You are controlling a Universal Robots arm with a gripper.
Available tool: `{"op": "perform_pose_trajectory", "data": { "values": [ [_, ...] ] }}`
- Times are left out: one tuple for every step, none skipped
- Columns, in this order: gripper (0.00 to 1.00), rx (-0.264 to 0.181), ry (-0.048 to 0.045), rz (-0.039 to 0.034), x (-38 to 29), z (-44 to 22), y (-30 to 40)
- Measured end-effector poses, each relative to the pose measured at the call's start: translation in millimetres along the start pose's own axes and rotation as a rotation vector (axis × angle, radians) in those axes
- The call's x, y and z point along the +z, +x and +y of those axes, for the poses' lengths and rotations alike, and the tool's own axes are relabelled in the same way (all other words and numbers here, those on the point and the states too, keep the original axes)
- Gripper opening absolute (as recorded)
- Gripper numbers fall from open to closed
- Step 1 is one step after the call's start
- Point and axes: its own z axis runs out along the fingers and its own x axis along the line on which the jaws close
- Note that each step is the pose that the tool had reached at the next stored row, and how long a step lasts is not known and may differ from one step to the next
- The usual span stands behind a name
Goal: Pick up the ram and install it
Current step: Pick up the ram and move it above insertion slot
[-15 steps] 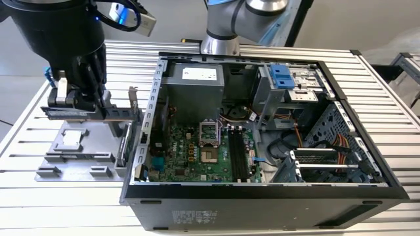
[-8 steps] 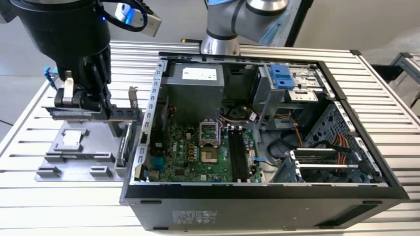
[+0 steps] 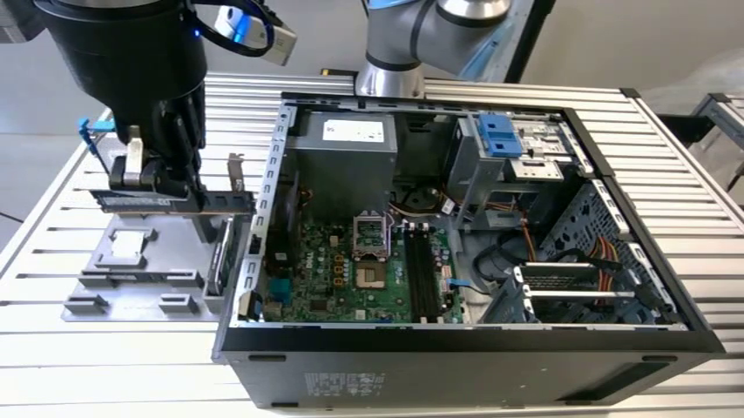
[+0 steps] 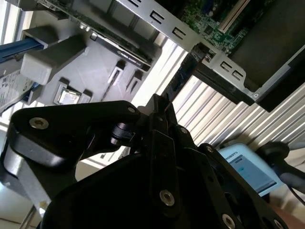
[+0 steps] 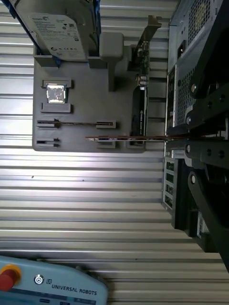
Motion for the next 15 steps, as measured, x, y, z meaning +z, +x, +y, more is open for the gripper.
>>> {"op": "perform_pose_trajectory", "data": {
  "values": [
    [0.00,0.000,-0.0001,0.0001,0.0,-0.9,0.0],
    [0.00,0.000,-0.0002,0.0003,-0.1,-1.7,0.0],
    [0.00,0.000,-0.0002,0.0004,-0.1,-2.6,0.0],
    [0.00,0.000,-0.0004,0.0006,-0.2,-3.5,0.0],
    [0.00,0.000,-0.0004,0.0005,-0.2,-4.4,0.0],
    [0.00,0.000,-0.0005,0.0007,-0.2,-5.3,0.0],
    [0.00,0.000,-0.0006,0.0008,-0.3,-6.3,0.0],
    [0.00,0.000,-0.0006,0.0008,-0.3,-7.2,0.0],
    [0.00,0.000,-0.0007,0.0009,-0.4,-8.1,0.0],
    [0.00,0.000,-0.0008,0.0009,-0.4,-9.0,0.0],
    [0.00,0.000,-0.0009,0.0010,-0.4,-9.8,0.1],
    [0.00,0.000,-0.0009,0.0010,-0.5,-10.6,0.1],
    [0.00,0.000,-0.0010,0.0011,-0.5,-11.5,0.1],
    [0.00,0.000,-0.0011,0.0013,-0.6,-12.3,0.1],
    [0.00,0.000,-0.0011,0.0013,-0.6,-13.2,0.1]
  ]
}}
